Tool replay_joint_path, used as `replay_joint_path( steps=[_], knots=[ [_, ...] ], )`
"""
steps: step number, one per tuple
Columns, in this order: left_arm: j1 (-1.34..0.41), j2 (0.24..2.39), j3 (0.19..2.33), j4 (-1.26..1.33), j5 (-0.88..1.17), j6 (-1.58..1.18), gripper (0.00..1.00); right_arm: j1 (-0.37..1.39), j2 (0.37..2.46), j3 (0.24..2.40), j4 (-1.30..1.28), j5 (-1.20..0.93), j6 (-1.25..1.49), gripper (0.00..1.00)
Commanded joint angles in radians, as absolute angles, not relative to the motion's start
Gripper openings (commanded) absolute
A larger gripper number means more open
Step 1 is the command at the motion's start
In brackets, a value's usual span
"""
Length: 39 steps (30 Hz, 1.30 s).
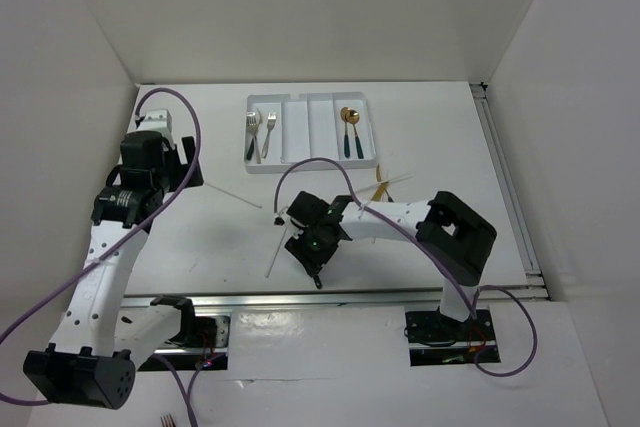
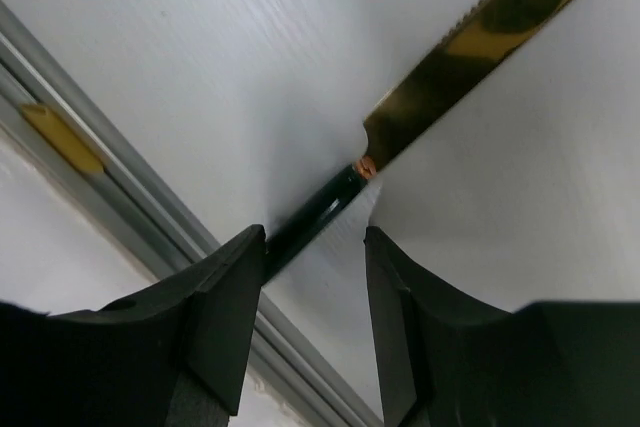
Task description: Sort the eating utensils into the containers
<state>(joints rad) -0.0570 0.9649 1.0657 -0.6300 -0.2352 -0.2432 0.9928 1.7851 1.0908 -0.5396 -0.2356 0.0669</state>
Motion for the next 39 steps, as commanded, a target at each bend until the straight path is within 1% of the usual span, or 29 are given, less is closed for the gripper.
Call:
replay_joint_path(
  steps=[1, 4, 7, 8, 10, 11, 12, 15, 17, 18, 19, 24, 28, 30, 35, 38, 39],
  knots=[
    [-0.044, 0.939, 1.058, -0.612, -0.229, -0.213, 0.97, 1.063, 1.818, 1.14, -0.511, -0.115, 0.087, 0.52],
    [-0.035, 0.939, 1.058, -0.612, -0.219, -0.213, 0.97, 1.095, 1.839, 1.14, -0.502, -0.103, 0.107, 0.52],
    [-0.025, 0.939, 1.058, -0.612, -0.206, -0.202, 0.97, 1.095, 1.861, 1.14, -0.502, -0.094, 0.107, 0.49],
    [-0.025, 0.939, 1.049, -0.612, -0.206, -0.202, 0.97, 1.074, 1.874, 1.14, -0.502, -0.094, 0.107, 0.44],
    [-0.015, 0.939, 1.049, -0.603, -0.206, -0.202, 0.97, 1.054, 1.89, 1.14, -0.502, -0.106, 0.117, 0.38],
    [-0.015, 0.939, 1.049, -0.603, -0.206, -0.202, 0.97, 1.031, 1.908, 1.131, -0.502, -0.115, 0.117, 0.32],
    [-0.015, 0.948, 1.049, -0.603, -0.206, -0.202, 0.97, 1.02, 1.919, 1.131, -0.502, -0.115, 0.117, 0.28],
    [-0.015, 0.948, 1.049, -0.592, -0.206, -0.202, 0.97, 0.968, 1.965, 1.131, -0.511, -0.094, 0.117, 0.24],
    [-0.015, 0.948, 1.049, -0.592, -0.206, -0.202, 0.97, 0.945, 1.983, 1.131, -0.511, -0.094, 0.117, 0.14],
    [-0.015, 0.948, 1.049, -0.583, -0.206, -0.202, 0.97, 0.925, 1.996, 1.131, -0.511, -0.094, 0.117, 0.06],
    [-0.015, 0.957, 1.04, -0.583, -0.196, -0.202, 0.97, 0.925, 1.996, 1.131, -0.511, -0.094, 0.117, 0.0],
    [-0.015, 0.966, 1.031, -0.574, -0.187, -0.222, 0.97, 0.882, 1.945, 1.121, -0.511, -0.071, 0.117, 0.0],
    [-0.015, 0.966, 1.008, -0.539, -0.15, -0.244, 0.97, 0.842, 1.796, 1.14, -0.469, -0.071, 0.138, 0.0],
    [-0.015, 0.957, 0.982, -0.529, -0.14, -0.253, 0.97, 0.83, 1.782, 1.204, -0.48, -0.052, 0.147, 0.0],
    [-0.015, 0.975, 0.982, -0.503, -0.115, -0.253, 0.98, 0.79, 1.778, 1.476, -0.528, -0.064, 0.137, 0.0],
    [-0.015, 1.008, 1.008, -0.503, -0.126, -0.244, 1.0, 0.767, 1.769, 1.534, -0.497, -0.124, 0.127, 0.0],
    [-0.015, 1.028, 1.021, -0.503, -0.126, -0.244, 1.0, 0.767, 1.753, 1.546, -0.447, -0.162, 0.115, 0.0]
  ],
)
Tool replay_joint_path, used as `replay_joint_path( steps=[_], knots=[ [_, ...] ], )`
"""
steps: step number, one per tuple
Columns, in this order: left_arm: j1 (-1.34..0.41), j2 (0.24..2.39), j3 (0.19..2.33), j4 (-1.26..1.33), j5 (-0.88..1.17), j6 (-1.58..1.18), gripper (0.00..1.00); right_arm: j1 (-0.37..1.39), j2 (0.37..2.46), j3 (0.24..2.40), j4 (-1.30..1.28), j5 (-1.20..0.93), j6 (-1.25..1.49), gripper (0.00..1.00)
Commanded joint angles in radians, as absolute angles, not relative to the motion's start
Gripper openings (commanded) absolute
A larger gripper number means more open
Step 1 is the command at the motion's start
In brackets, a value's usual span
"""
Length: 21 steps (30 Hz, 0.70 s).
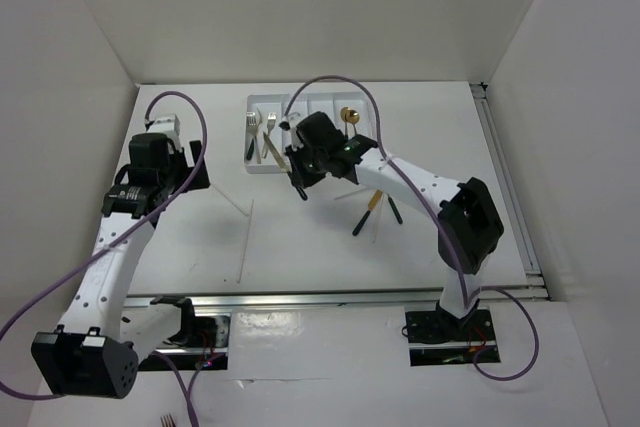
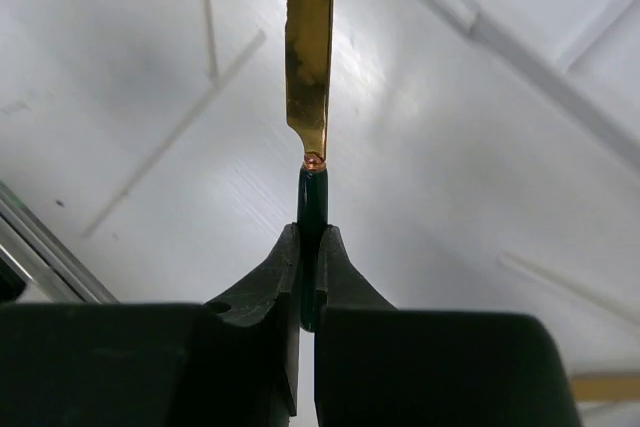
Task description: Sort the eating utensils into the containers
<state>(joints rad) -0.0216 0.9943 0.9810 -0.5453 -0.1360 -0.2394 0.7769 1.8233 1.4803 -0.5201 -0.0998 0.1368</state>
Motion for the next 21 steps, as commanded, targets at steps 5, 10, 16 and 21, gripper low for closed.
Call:
replay_joint_path(
  steps=[5, 10, 16, 21],
  knots=[
    [-0.015, 1.049, 1.043, -0.477, -0.135, -0.244, 1.0, 0.704, 1.767, 1.574, -0.296, -0.201, 0.083, 0.0],
    [-0.025, 1.072, 1.062, -0.463, -0.153, -0.273, 1.0, 0.572, 1.882, 1.715, -0.285, -0.271, 0.21, 0.0],
    [-0.025, 1.083, 1.052, -0.44, -0.164, -0.295, 1.0, 0.401, 2.003, 1.787, -0.232, -0.426, 0.419, 0.0],
    [-0.025, 1.092, 1.052, -0.44, -0.164, -0.314, 1.0, 0.374, 2.147, 1.933, -0.279, -0.468, 0.466, 0.0]
  ],
)
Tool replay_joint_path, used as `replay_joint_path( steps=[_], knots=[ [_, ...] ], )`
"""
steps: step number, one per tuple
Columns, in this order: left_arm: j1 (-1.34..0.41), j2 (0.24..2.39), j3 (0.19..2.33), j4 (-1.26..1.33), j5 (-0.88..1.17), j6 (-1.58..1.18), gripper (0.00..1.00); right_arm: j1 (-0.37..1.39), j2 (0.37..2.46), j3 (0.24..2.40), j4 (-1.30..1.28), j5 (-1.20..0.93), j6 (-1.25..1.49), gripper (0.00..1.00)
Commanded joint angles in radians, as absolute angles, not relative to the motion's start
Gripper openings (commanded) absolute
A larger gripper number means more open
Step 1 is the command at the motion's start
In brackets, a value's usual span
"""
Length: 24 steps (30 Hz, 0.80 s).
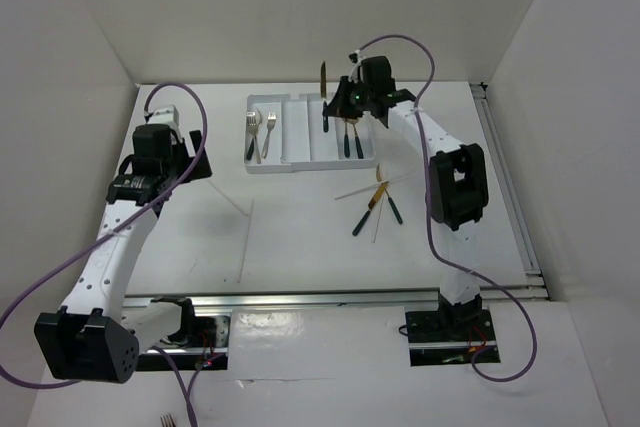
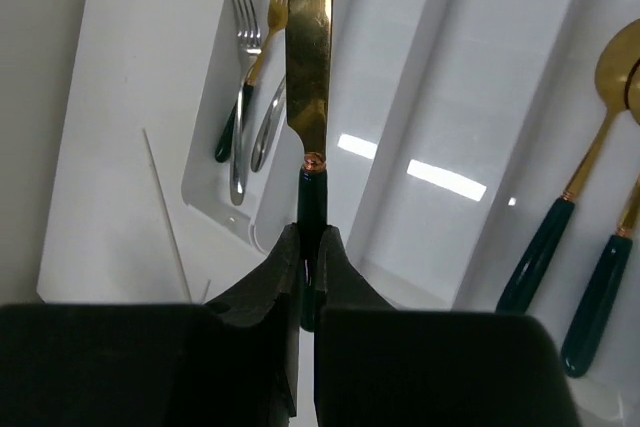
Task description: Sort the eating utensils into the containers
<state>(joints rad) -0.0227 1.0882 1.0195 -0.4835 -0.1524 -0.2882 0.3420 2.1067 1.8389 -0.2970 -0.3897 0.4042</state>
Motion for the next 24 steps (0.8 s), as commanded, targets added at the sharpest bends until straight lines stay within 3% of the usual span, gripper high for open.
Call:
replay_joint_path(
  steps=[1, 7, 20, 22, 24],
  knots=[
    [-0.025, 1.092, 1.052, -0.44, -0.175, -0.314, 1.0, 0.374, 2.167, 1.966, -0.288, -0.468, 0.457, 0.0],
    [-0.034, 1.12, 1.062, -0.431, -0.175, -0.305, 1.0, 0.353, 2.298, 2.049, -0.311, -0.531, 0.448, 0.0],
    [-0.034, 1.149, 1.08, -0.422, -0.166, -0.305, 1.0, 0.324, 2.35, 1.983, -0.308, -0.474, 0.384, 0.0],
    [-0.034, 1.172, 1.091, -0.422, -0.166, -0.305, 1.0, 0.313, 2.362, 1.983, -0.308, -0.483, 0.374, 0.16],
    [-0.034, 1.172, 1.101, -0.422, -0.156, -0.305, 1.0, 0.313, 2.362, 1.957, -0.296, -0.483, 0.374, 0.24]
  ],
)
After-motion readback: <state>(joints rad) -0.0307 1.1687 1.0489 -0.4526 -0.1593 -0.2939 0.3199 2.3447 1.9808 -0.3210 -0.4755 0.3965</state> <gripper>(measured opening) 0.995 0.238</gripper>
